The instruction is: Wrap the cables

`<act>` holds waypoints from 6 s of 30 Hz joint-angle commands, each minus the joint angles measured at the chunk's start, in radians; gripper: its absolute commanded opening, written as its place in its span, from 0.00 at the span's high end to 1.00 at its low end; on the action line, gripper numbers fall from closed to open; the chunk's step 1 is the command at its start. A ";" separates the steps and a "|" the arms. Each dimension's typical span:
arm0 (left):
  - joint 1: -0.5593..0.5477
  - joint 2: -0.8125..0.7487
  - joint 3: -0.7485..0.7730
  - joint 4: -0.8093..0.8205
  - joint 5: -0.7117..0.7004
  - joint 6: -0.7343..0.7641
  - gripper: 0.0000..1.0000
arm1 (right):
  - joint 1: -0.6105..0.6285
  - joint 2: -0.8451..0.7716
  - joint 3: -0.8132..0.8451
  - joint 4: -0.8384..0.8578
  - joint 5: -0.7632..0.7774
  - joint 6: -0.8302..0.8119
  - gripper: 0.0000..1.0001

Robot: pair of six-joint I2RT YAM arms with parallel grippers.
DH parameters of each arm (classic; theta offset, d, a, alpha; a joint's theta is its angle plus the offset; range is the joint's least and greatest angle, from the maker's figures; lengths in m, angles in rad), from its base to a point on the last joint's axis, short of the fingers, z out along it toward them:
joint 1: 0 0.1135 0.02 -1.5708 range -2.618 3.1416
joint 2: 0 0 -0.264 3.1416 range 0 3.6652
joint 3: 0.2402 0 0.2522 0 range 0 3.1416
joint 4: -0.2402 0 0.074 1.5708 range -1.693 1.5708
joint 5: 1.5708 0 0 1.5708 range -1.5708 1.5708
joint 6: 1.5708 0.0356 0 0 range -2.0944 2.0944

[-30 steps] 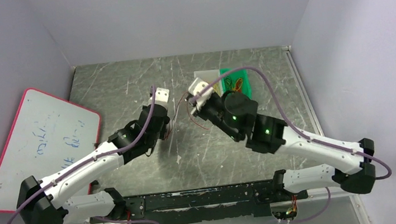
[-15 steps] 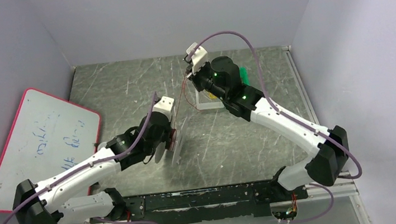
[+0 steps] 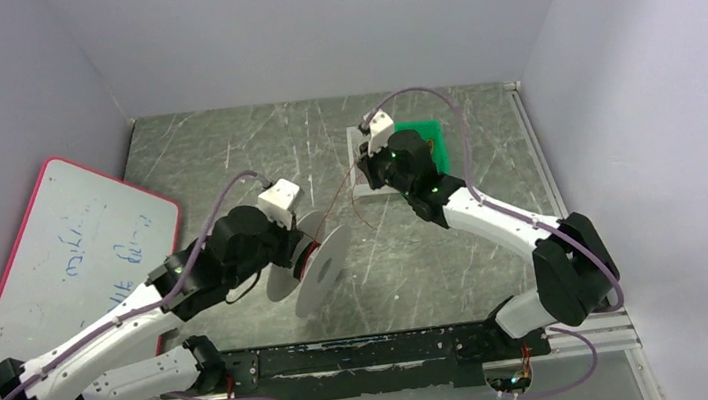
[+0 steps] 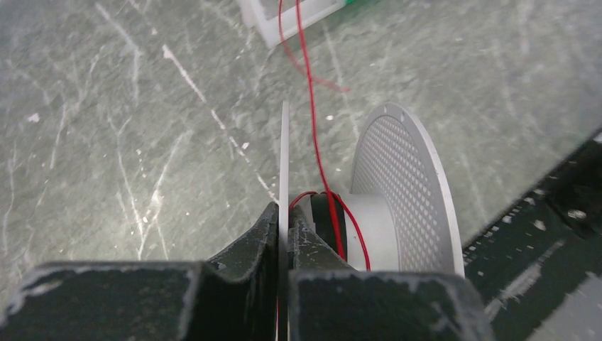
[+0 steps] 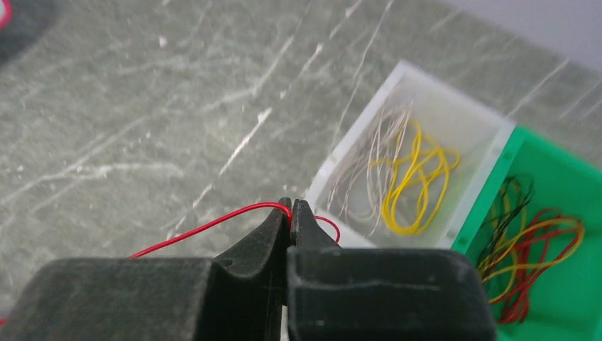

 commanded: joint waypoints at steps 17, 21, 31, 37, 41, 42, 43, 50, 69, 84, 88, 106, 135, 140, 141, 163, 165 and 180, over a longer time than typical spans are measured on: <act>-0.008 -0.167 0.314 0.152 0.121 -0.078 0.93 | 0.015 0.006 -0.522 0.610 -0.391 0.286 1.00; -0.007 -0.153 0.307 0.256 0.069 -0.100 0.93 | 0.056 0.013 -0.605 0.771 -0.450 0.356 1.00; -0.007 -0.085 0.320 0.418 0.039 -0.169 0.93 | 0.198 0.061 -0.715 1.134 -0.483 0.511 0.89; -0.008 -0.044 0.361 0.440 0.083 -0.187 0.93 | 0.221 0.078 -0.715 1.220 -0.495 0.554 0.84; -0.007 -0.039 0.369 0.444 0.046 -0.188 0.93 | 0.235 0.070 -0.712 1.223 -0.506 0.561 0.84; -0.007 -0.040 0.370 0.446 0.032 -0.185 0.93 | 0.238 0.067 -0.714 1.221 -0.504 0.563 0.84; -0.008 -0.041 0.372 0.449 0.017 -0.180 0.93 | 0.244 0.060 -0.719 1.215 -0.499 0.561 0.85; -0.007 -0.022 0.376 0.472 -0.140 -0.137 0.93 | 0.301 0.003 -0.761 1.174 -0.462 0.554 1.00; -0.007 0.268 0.356 0.468 -0.652 0.145 0.93 | 0.689 -0.483 -0.459 0.171 -0.008 0.273 1.00; -0.007 0.332 0.184 0.265 -0.661 0.046 0.93 | 0.752 -0.339 0.212 -0.544 0.452 -0.040 1.00; -0.007 0.298 0.147 0.233 -0.594 0.038 0.93 | 0.735 -0.315 0.279 -0.558 0.502 -0.126 1.00; -0.009 0.208 0.087 0.108 -0.516 -0.037 0.93 | 0.463 -0.262 0.343 -0.495 0.271 -0.110 1.00; -0.020 0.095 0.220 -0.102 -0.136 0.061 0.93 | 0.044 -0.112 0.070 -0.212 -0.201 0.161 0.68; -0.020 0.093 0.305 -0.140 -0.156 0.055 0.93 | 0.034 -0.177 -0.128 -0.131 -0.226 0.236 0.56; -0.020 0.096 0.324 -0.152 -0.163 0.050 0.93 | 0.034 -0.190 -0.176 -0.112 -0.231 0.251 0.55; -0.020 0.100 0.499 -0.175 -0.034 0.018 0.93 | 0.031 -0.308 -0.386 0.148 -0.581 0.148 0.31; -0.019 0.101 0.505 -0.177 -0.018 0.015 0.93 | 0.032 -0.283 -0.363 0.138 -0.575 0.133 0.31; -0.020 0.136 0.530 -0.164 -0.053 -0.010 0.93 | 0.035 -0.243 -0.421 0.222 -0.628 0.171 1.00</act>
